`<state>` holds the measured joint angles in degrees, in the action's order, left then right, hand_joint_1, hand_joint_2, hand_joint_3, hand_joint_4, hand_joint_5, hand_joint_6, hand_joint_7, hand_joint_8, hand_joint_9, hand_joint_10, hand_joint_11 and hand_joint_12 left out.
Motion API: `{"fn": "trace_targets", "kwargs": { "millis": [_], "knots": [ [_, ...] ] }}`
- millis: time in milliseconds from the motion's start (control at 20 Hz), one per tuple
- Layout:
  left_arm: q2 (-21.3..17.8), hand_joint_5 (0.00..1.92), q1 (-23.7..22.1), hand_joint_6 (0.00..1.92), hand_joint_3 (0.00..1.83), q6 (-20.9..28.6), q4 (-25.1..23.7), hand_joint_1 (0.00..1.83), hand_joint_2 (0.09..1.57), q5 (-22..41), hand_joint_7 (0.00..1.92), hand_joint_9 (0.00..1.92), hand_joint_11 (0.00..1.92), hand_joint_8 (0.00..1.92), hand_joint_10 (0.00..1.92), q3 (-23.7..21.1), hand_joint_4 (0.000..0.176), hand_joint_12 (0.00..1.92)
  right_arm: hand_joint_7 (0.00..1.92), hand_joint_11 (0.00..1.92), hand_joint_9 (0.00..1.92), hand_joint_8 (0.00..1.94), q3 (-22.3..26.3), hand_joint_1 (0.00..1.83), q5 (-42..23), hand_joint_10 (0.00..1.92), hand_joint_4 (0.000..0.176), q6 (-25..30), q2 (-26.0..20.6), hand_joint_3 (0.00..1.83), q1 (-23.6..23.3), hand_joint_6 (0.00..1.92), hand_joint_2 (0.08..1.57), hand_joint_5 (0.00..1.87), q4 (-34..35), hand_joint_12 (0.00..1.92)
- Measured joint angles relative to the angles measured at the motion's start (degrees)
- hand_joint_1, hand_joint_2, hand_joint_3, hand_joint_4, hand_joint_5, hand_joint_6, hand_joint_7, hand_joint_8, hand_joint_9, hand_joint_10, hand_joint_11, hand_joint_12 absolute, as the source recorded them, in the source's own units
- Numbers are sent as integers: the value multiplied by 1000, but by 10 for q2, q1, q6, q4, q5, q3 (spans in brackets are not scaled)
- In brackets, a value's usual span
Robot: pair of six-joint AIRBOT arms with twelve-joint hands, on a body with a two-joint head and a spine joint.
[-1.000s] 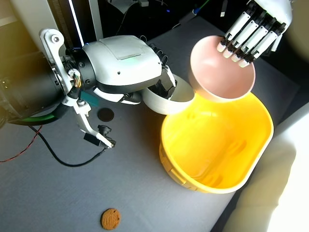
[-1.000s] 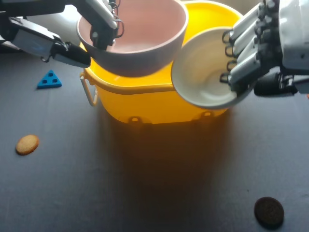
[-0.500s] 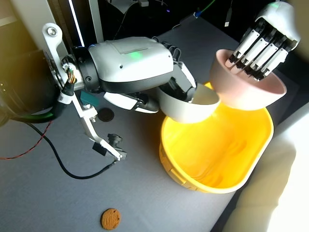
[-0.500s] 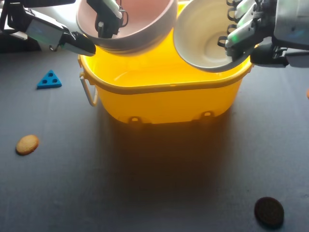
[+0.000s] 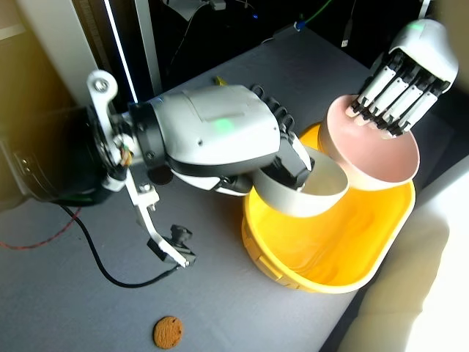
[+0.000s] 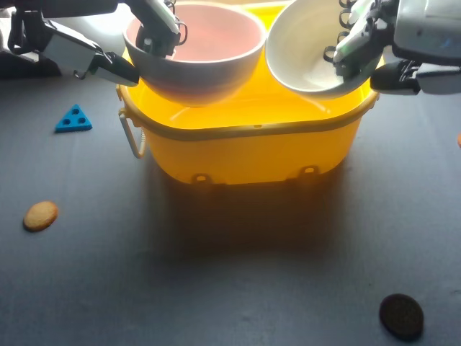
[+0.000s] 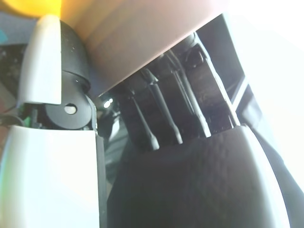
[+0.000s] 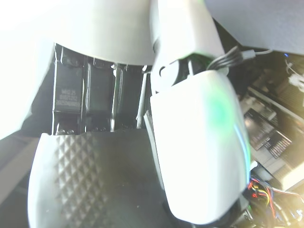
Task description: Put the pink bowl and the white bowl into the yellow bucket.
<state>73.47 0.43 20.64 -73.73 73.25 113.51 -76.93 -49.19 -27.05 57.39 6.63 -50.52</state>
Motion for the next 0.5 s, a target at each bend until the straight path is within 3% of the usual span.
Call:
{"fn": "trace_targets", "kwargs": {
  "millis": [50,100,150,200,250,300,350,400,450,500],
  "knots": [
    [1,1011,0,965,4,0,0,1360,1065,-1,1160,984,739,627,952,3,0,1165,1244,936,1095,553,-8,1399,2,861,0,6,4,0,0,760,1027,1076,6,1004],
    [4,1001,2,983,0,0,2,1377,1071,-2,1145,976,749,637,1026,8,0,1159,1263,942,1095,501,-18,1399,4,868,0,14,9,0,0,760,1024,1082,16,1000],
    [7,1010,4,997,1,0,-1,1262,1082,0,1104,996,725,720,669,9,0,1153,1269,937,1083,456,-26,1398,2,893,0,16,15,2,5,777,1025,1083,26,993],
    [7,1010,5,997,1,0,-4,1262,1082,1,1104,996,725,720,669,8,0,1153,1269,937,1083,456,-28,1398,2,893,0,17,18,2,7,777,1025,1083,29,993],
    [8,984,5,1036,0,0,-7,1231,1103,1,1055,1041,701,814,447,9,8,1164,1268,943,1076,466,-33,1398,4,910,0,17,23,1,11,759,1025,1091,28,1000],
    [10,970,5,1056,0,-2,-6,1342,1106,0,1051,922,704,774,1008,10,0,1135,1287,936,1074,422,-34,1399,6,907,0,17,24,0,15,757,1024,1099,28,1013],
    [10,949,5,1082,1,-2,-4,1365,1105,0,1049,897,714,784,1122,12,0,1123,1289,936,1089,422,-37,1400,7,904,0,17,27,0,19,741,1023,1095,28,1019],
    [10,957,5,1055,0,-2,-4,1371,1101,-1,1063,896,722,808,1120,13,0,1116,1288,932,1091,427,-38,1400,8,904,0,17,29,0,19,729,1022,1094,30,1020],
    [10,989,5,1011,0,-2,-4,1258,1096,-1,1069,969,723,813,685,14,0,1119,1315,945,1102,385,-38,1401,8,873,0,17,30,0,19,745,1018,1088,34,1019],
    [10,980,5,1010,3,-2,-6,1352,1090,0,1079,934,723,780,1016,15,0,1135,1304,934,1096,408,-38,1400,8,882,0,17,30,0,19,744,1020,1087,38,1028]
  ]
}}
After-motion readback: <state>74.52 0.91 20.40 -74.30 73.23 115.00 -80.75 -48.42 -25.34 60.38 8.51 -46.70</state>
